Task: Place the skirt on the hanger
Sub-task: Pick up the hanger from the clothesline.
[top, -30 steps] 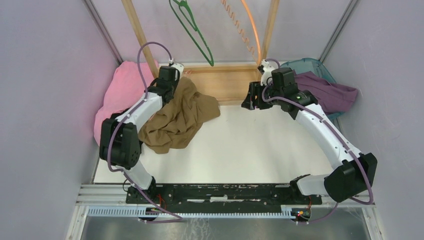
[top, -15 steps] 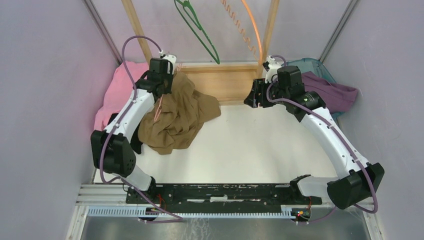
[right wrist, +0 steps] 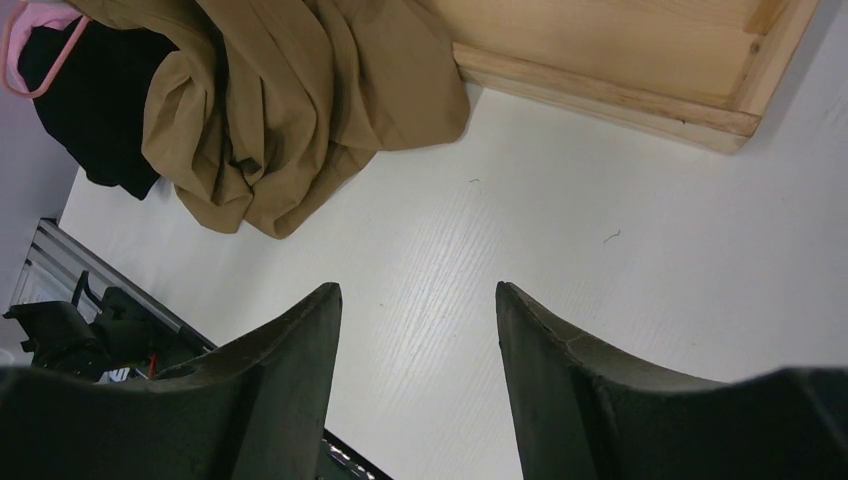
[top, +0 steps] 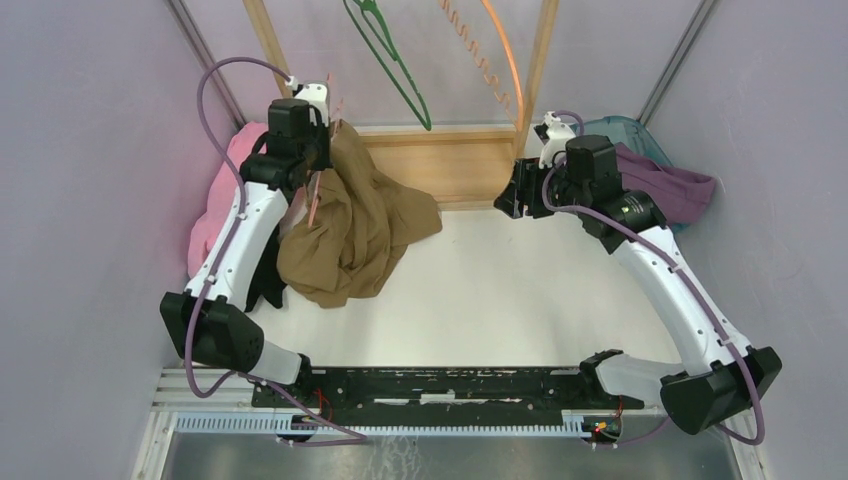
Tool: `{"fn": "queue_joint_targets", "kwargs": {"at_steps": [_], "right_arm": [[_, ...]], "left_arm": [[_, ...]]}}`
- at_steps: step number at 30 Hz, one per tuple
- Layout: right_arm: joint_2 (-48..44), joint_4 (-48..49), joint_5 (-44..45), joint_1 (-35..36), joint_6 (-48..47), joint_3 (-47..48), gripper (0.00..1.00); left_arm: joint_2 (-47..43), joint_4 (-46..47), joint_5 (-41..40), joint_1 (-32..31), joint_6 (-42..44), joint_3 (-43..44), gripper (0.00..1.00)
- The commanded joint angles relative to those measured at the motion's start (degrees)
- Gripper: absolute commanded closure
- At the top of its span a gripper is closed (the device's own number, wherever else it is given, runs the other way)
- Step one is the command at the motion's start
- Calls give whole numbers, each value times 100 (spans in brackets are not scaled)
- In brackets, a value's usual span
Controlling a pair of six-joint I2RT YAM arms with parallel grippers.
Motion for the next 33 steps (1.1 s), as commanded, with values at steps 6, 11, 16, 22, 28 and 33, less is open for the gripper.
{"fn": "queue_joint_targets", "kwargs": {"at_steps": [6,11,16,22,28,33], "right_arm": [[-331,8,251,-29,-154,29,37],[-347,13,280,-39,-180,25,37],[-279,41,232,-53,-178,59,37],[-256,58,213,-94,-184,69,37],[-250,93,201,-124,-171,16,37],[-218,124,177,-152,-162,10,37]], "left_arm": [[-40,859,420,153,-459,778,97],[-244,1231,309,157,-464,862,97],[-297,1387,356,154,-514,1188,97],[-228,1367,333,153,-476,1605,97],[-365,1445,376,154,-505,1788,97],[-765,1551,416,154,-517,1629,97]]}}
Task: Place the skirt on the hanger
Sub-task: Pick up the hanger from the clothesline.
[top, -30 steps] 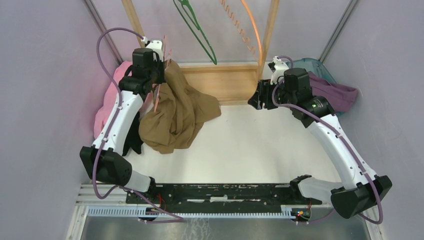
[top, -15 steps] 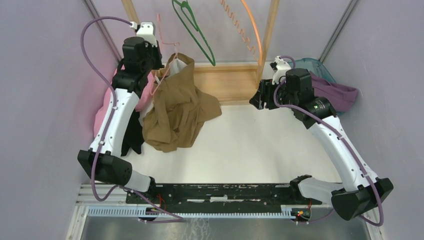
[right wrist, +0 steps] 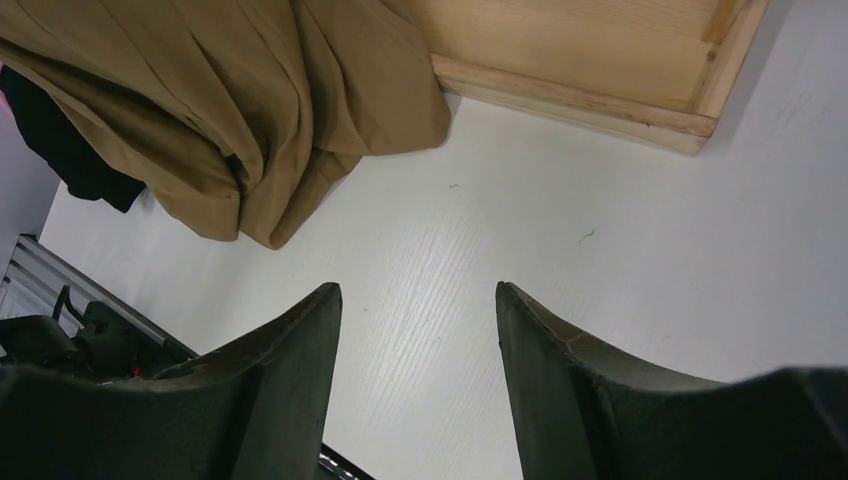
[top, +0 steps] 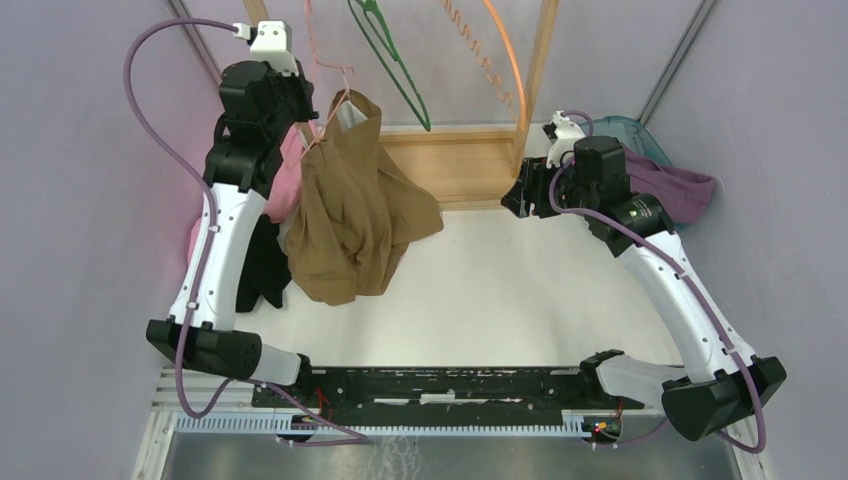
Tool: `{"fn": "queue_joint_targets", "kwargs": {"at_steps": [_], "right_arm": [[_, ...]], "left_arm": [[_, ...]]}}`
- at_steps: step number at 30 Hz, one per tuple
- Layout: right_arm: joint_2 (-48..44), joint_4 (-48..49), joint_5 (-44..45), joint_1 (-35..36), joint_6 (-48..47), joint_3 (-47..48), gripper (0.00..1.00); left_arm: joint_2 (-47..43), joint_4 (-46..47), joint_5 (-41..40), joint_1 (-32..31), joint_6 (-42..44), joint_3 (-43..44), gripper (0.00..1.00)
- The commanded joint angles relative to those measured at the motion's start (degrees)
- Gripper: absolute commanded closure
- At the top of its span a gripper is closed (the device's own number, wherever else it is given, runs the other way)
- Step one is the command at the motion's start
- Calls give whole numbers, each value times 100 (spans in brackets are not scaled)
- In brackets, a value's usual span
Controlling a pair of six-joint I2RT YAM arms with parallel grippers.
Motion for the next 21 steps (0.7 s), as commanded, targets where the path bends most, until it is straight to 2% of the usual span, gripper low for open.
{"fn": "queue_joint_targets", "kwargs": {"at_steps": [1,6,12,21], "right_arm": [[-8,227,-13,-47,-52,14,37],[13,273,-48,-46,-26,-24,37],[8,290,-55,-46,6,3,37],[-35,221,-7,-60,-33,32,37]], "left_arm": [[-697,828,106,17,-150,142,97],[-1020,834,225,24,-193,256,97],[-967,904,388,18,-228,573,97],[-443,1905,554,21,-205,673,97]]}}
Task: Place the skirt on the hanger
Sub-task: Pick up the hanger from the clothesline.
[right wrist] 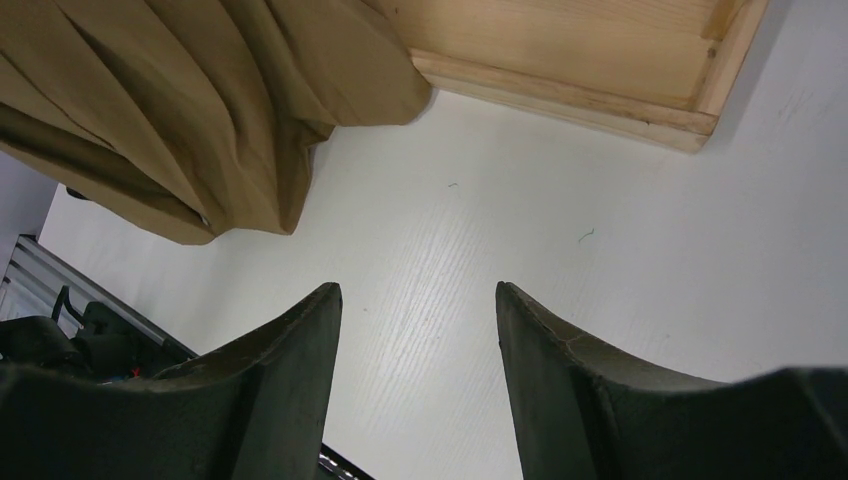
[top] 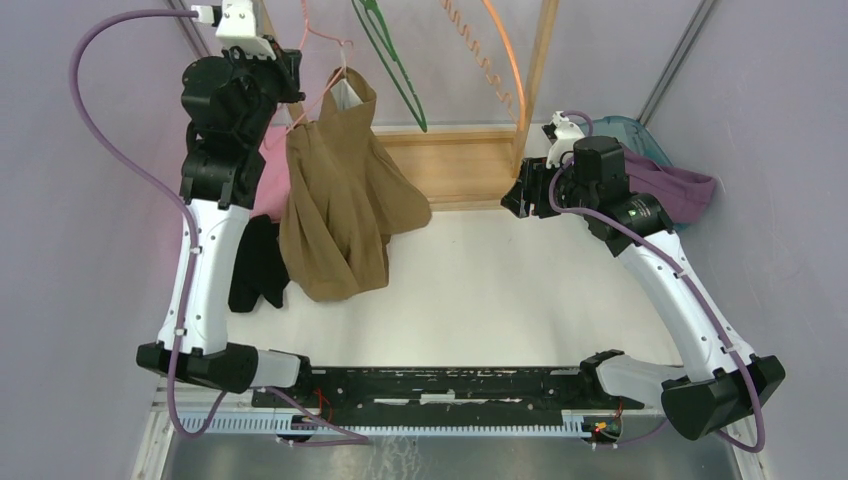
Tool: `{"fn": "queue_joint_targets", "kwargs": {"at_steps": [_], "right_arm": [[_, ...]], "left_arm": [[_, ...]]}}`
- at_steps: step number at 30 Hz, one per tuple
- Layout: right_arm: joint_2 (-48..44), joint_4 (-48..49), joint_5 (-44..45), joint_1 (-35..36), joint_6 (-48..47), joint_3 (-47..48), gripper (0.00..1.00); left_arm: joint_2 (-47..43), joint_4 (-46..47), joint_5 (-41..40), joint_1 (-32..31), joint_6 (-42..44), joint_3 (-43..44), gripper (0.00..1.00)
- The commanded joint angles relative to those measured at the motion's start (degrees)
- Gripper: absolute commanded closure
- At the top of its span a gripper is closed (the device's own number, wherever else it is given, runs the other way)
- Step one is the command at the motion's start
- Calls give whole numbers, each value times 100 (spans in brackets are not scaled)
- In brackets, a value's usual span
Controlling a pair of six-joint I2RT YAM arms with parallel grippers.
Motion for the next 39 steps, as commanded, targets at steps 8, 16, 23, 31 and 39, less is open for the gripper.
{"fn": "queue_joint_targets", "kwargs": {"at_steps": [8,16,23,31,39], "right_arm": [[-3,216,7,-47,-57,60,37],[71,268,4,-68,-42,51,37],[56,252,30,-90,-47,71,37],[-8,210,95,-146,-50,-6,37],[80,172,257,-346,13,31,36]], "left_arm": [[492,1722,58,23,-64,526,97],[766,1685,14,18,23,872,97],[1206,1657,-60,21,161,1032,97],[871,2199,-115,18,-9,-347,96],[706,1622,-489,18,-150,-1031,86]]}}
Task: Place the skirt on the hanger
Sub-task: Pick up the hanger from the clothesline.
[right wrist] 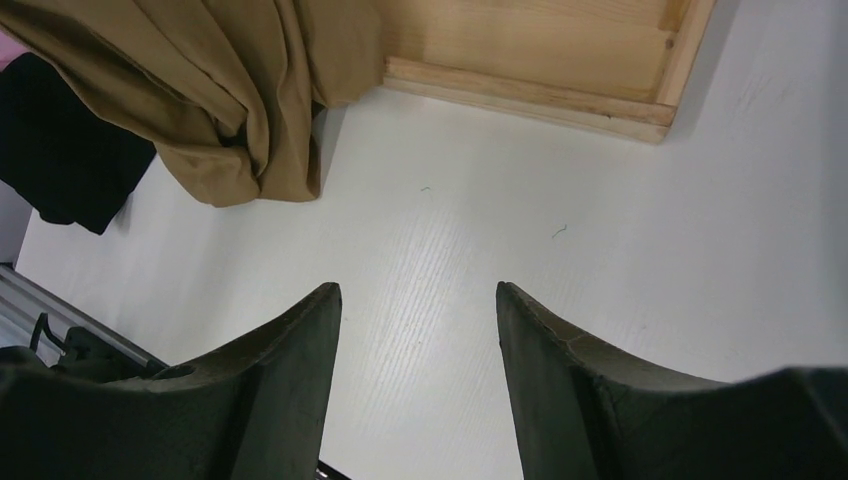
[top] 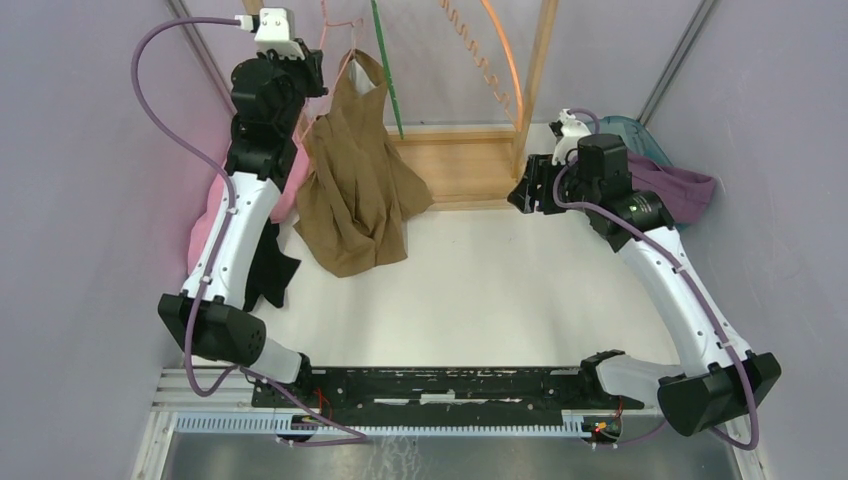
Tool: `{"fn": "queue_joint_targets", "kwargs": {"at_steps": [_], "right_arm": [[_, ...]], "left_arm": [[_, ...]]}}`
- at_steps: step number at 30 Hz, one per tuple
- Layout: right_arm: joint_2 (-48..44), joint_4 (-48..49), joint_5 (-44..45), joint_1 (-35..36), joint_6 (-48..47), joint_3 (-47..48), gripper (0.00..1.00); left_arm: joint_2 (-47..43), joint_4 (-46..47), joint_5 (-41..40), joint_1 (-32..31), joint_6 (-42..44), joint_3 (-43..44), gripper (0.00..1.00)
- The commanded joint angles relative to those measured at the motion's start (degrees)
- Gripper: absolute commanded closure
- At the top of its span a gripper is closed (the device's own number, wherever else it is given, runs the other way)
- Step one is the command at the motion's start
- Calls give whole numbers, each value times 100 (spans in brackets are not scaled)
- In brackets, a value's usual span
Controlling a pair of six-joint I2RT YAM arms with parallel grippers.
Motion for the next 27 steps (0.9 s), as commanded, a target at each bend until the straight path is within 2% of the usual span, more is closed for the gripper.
{"fn": "queue_joint_targets", "kwargs": {"at_steps": [1,3,9,10,11,12,13,20,24,27], "right_arm": [[39,138,177,-208,19,88,36],[193,-20,188,-405,39,211,35],[465,-107,348,-1433,287,365,33],[507,-72,402,-1631,350,378,32],[577,-25,457,-1924,427,380,32],[624,49,556,-2123,484,383,32],[682,133,691,-2292,544,376,32],[1504,415,2195,-2740,833,708,33],[2217,654,2413,-2747,1077,1071,33],[2887,449,2706,-2753,1084,1663,33]], "left_arm": [[-213,-365,-378,22,-180,-165,83],[-243,-667,-446,18,-241,-159,72],[-490,-1334,-244,18,-311,-118,59],[-561,-1416,-155,24,-348,-145,46],[-633,-1530,-40,21,-398,-185,24],[-733,-1618,44,24,-456,-267,7],[-847,-1687,107,18,-537,-376,0],[-1687,-1724,653,26,-958,-1596,1],[-1958,-1559,953,18,-1298,-2542,1],[-2021,-1356,1085,-59,-1364,-3117,1]]}}
